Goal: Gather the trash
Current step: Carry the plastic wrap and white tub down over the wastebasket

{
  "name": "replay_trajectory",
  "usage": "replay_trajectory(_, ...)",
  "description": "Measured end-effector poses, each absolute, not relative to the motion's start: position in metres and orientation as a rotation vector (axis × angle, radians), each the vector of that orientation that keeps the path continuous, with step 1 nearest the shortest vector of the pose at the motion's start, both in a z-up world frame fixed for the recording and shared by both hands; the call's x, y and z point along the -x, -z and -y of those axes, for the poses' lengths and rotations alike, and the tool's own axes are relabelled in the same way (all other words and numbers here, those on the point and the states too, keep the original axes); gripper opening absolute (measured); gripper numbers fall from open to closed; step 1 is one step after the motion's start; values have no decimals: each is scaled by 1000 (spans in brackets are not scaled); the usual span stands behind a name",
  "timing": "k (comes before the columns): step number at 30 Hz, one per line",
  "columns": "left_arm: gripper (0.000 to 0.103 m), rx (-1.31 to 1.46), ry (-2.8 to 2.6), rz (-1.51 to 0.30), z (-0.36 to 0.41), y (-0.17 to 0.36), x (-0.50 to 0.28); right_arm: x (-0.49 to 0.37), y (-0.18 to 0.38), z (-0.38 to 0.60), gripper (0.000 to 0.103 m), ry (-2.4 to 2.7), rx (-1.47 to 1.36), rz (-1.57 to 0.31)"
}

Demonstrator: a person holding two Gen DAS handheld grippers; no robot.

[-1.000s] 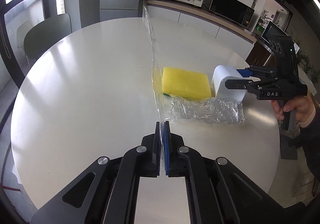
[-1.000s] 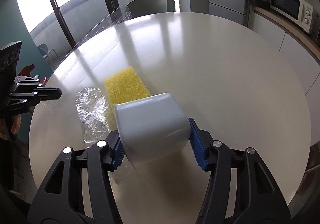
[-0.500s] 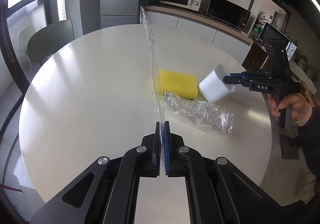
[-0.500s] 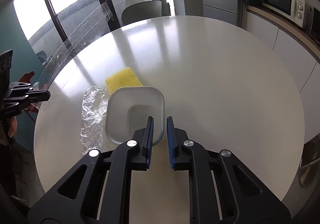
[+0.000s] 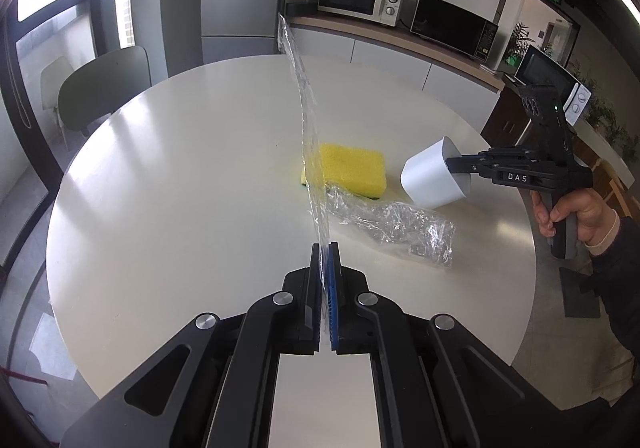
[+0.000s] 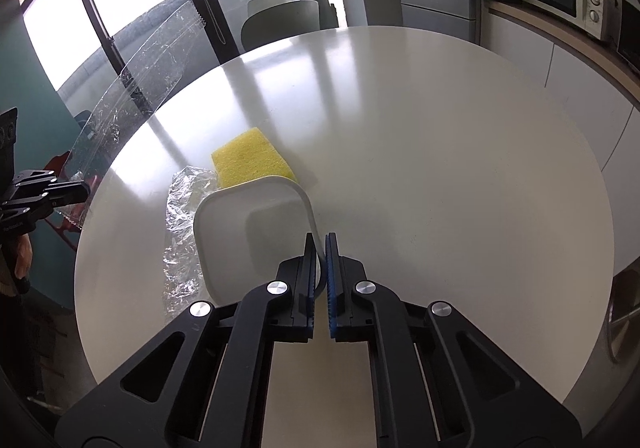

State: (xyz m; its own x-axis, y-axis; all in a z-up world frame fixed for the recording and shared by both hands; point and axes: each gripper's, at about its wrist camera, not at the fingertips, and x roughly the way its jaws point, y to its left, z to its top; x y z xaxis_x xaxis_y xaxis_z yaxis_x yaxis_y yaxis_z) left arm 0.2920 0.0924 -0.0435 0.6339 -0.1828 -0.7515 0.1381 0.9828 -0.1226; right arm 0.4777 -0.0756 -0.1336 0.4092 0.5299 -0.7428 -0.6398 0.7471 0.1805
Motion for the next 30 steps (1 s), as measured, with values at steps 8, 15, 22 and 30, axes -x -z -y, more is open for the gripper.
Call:
replay_trajectory(8, 2, 35, 187, -845, -82, 30, -266, -451, 114, 87, 4, -757, 129, -838)
replay_trajectory(15, 2, 20, 198, -830, -70, 19, -223, -409, 91, 90, 4, -787, 137, -796)
replay_trajectory(22, 2, 2, 217, -818, -46, 13, -170, -348, 71, 90, 4, -828, 163, -751)
replay_trajectory(30, 2, -12, 226, -839, -27, 20, -98, -276, 62, 95, 4, -876, 204, -712)
